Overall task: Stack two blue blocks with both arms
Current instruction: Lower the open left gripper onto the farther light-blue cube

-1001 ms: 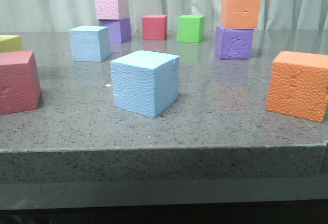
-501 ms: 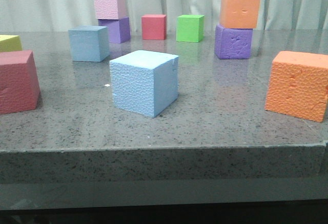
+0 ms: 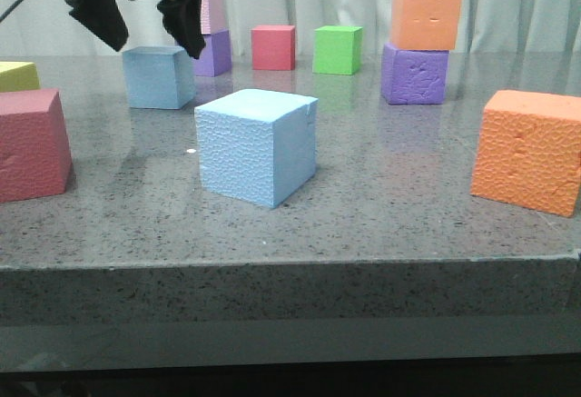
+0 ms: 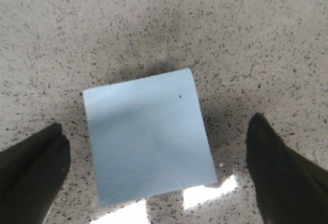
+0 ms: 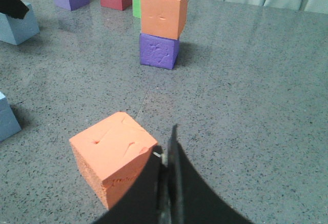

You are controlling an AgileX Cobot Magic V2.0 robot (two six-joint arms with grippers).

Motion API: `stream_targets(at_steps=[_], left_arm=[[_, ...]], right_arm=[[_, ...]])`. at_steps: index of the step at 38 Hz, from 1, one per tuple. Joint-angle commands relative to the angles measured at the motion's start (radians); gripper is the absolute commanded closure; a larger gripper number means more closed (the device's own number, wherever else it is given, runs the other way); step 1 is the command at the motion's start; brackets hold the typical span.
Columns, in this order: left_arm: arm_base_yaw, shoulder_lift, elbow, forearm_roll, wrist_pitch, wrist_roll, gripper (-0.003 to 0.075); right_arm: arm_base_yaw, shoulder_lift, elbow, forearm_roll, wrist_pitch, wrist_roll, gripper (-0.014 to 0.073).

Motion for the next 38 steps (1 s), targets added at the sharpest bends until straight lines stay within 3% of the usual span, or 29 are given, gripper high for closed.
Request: stream_targets(at_steps=[1,12,24,38], left_arm=[[-0.003,-0.058,-0.035,-0.026,-0.041,-0.011,0.0048],[-0.003,-0.058,-0.035,-0.032,-0.036,-0.011,0.0055],[-0.003,-0.058,-0.035,-0.063,-0.034,-0.011,0.0269],[-0.003,-0.058,-0.035,-0.069,-0.034,-0.011,0.0281]], right_arm=[[-0.005,0.005,-0.028,-0.004,-0.08,-0.004,0.0664],[-0.005,0.005,-0.028,-0.004,-0.08,-0.004,0.0664],[-0.005,0.005,-0.028,-0.004,-0.08,-0.004,0.0664],[-0.005,0.005,-0.028,-0.004,-0.08,-0.004,0.0664]])
